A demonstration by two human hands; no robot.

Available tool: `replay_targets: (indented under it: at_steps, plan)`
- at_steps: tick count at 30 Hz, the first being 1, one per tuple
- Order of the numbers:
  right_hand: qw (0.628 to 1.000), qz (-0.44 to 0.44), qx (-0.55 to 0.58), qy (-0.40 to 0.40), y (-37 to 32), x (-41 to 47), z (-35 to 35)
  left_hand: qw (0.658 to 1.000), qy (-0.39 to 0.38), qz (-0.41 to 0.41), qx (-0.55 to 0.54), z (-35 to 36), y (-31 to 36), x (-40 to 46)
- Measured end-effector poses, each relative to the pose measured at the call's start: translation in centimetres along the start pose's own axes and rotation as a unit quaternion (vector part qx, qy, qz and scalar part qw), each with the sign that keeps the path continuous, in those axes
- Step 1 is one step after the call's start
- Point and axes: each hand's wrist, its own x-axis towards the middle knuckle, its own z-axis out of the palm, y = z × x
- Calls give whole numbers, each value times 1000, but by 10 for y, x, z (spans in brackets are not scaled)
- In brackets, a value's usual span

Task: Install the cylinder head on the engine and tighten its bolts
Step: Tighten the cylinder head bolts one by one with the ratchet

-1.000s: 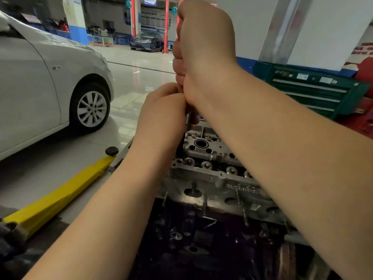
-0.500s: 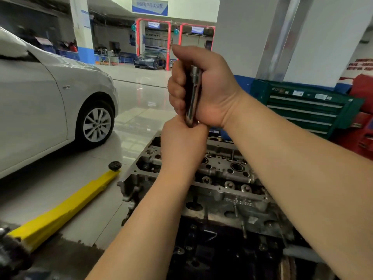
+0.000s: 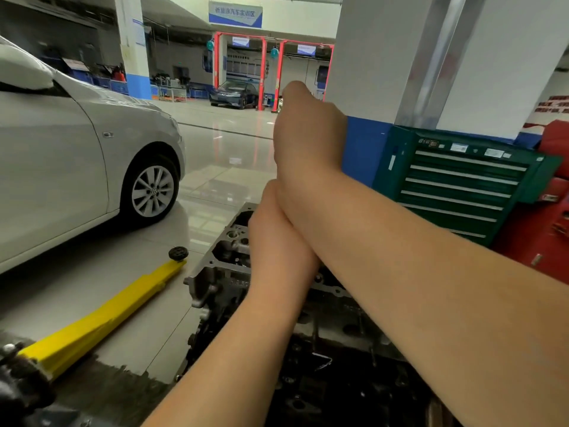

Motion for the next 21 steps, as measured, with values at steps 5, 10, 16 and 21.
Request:
replay_targets:
  at_steps: [5,10,16,21]
  plan:
    - [980,28,17,-196,4,8,-4,990,42,18,-134,-2,3,-2]
    - [916,50,88,-388,0,26,-37,990,-50,13,-131,-3,1,17]
    - [884,68,90,-454,-3,26,-41,839,-451,-51,-301,-36,-6,43]
    - [969,61,64,-232,-3,10,-21,948,-274,-63,-150,-37,11,29]
